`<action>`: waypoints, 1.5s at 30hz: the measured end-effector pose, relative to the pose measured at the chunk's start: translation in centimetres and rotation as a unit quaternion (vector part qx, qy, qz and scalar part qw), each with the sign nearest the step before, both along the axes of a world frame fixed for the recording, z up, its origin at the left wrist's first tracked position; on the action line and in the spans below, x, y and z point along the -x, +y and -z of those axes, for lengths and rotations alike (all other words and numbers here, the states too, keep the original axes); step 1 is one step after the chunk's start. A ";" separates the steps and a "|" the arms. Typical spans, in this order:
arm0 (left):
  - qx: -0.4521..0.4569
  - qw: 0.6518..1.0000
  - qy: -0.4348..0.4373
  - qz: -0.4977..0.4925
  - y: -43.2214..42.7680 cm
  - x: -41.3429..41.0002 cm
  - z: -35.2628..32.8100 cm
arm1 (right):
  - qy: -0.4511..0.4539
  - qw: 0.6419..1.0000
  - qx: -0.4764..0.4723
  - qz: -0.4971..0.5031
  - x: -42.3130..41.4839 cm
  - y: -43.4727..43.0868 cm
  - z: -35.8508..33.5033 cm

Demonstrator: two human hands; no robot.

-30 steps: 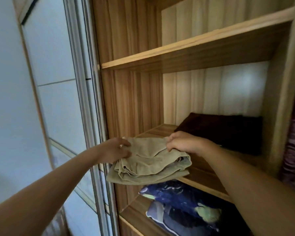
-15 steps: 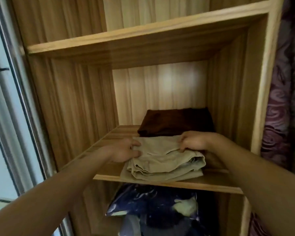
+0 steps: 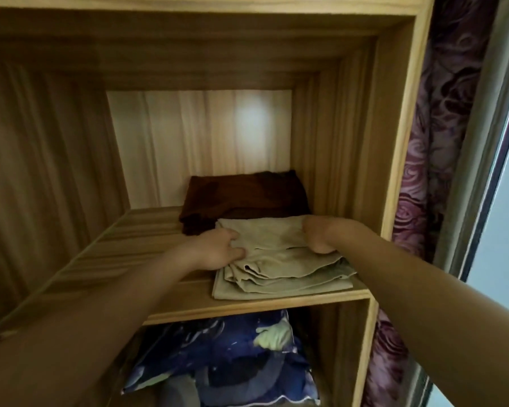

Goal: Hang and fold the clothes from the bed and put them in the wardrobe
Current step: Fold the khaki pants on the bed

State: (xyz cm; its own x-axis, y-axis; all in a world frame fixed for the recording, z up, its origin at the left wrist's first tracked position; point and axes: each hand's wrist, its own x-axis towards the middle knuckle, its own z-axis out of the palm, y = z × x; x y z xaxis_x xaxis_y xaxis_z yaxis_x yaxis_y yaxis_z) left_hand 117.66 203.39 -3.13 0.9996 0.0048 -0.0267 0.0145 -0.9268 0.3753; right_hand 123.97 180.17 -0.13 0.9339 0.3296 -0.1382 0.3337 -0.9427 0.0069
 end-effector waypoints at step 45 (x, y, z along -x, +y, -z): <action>0.033 0.999 -0.028 0.006 -1.7 -2.1 3.3 | -0.106 0.979 -0.165 0.047 3.8 0.2 5.9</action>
